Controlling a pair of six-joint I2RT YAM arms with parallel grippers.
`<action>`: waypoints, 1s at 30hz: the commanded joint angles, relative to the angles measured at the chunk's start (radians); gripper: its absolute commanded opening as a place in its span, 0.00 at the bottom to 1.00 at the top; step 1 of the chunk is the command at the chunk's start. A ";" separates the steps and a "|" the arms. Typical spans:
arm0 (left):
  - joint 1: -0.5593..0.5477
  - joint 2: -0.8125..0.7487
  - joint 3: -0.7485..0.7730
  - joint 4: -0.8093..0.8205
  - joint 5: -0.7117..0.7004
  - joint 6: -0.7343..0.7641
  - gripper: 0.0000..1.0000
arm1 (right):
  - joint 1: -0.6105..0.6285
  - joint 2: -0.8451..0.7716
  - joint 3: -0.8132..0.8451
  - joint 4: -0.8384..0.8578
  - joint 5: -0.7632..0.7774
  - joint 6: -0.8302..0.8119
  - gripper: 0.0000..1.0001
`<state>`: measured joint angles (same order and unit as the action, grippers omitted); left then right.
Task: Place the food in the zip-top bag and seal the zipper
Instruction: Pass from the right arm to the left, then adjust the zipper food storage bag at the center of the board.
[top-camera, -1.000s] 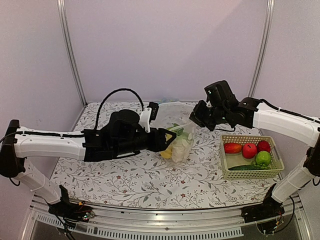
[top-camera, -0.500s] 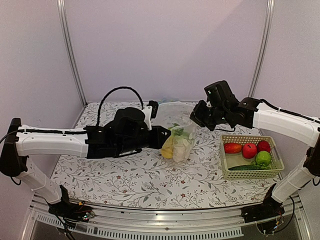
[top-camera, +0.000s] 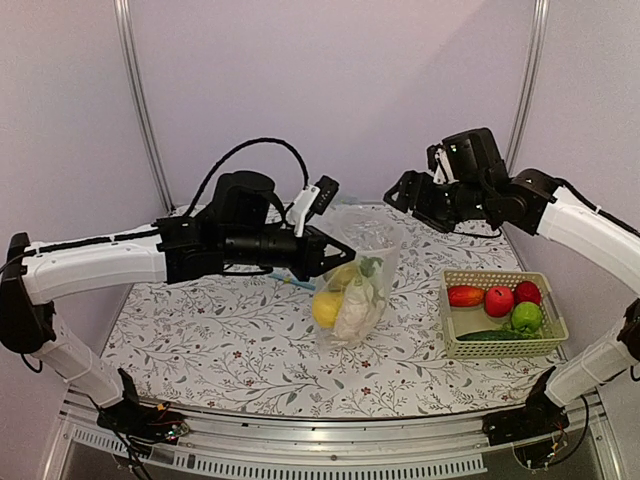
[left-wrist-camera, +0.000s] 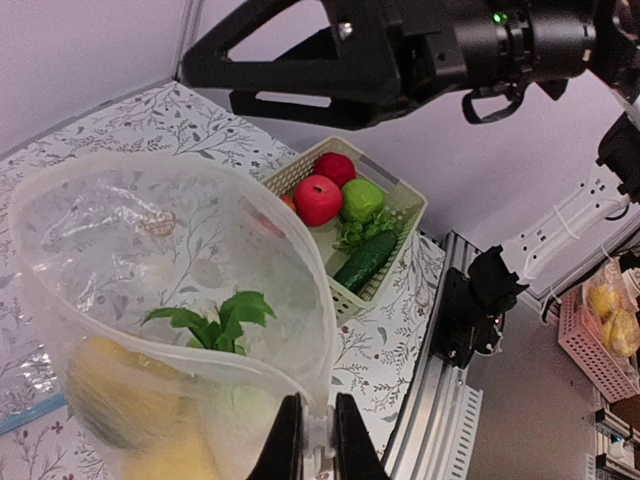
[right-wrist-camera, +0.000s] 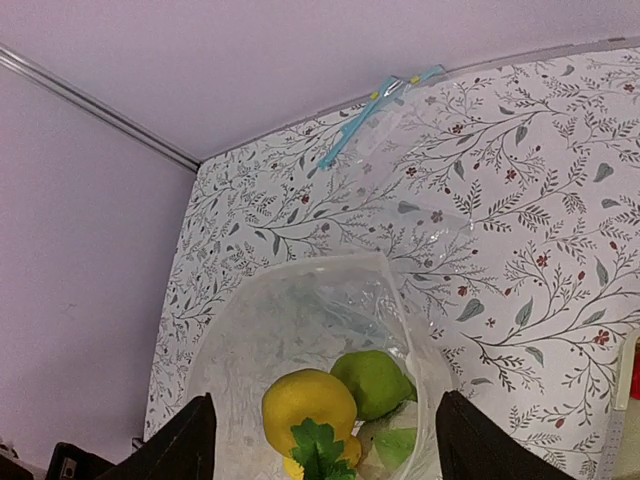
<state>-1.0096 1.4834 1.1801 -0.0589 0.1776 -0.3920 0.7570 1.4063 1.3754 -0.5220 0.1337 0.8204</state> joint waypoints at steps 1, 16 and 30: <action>0.037 -0.027 0.120 -0.114 0.294 0.148 0.00 | -0.056 0.016 0.103 -0.200 -0.193 -0.332 0.79; 0.073 -0.030 0.136 -0.251 0.336 0.187 0.00 | -0.137 0.035 0.066 -0.476 -0.334 -0.594 0.80; 0.074 -0.033 0.154 -0.302 0.295 0.218 0.00 | -0.137 -0.061 -0.105 -0.468 -0.349 -0.581 0.78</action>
<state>-0.9485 1.4773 1.3056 -0.3332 0.4885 -0.2043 0.6205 1.3987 1.3052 -0.9848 -0.2199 0.2249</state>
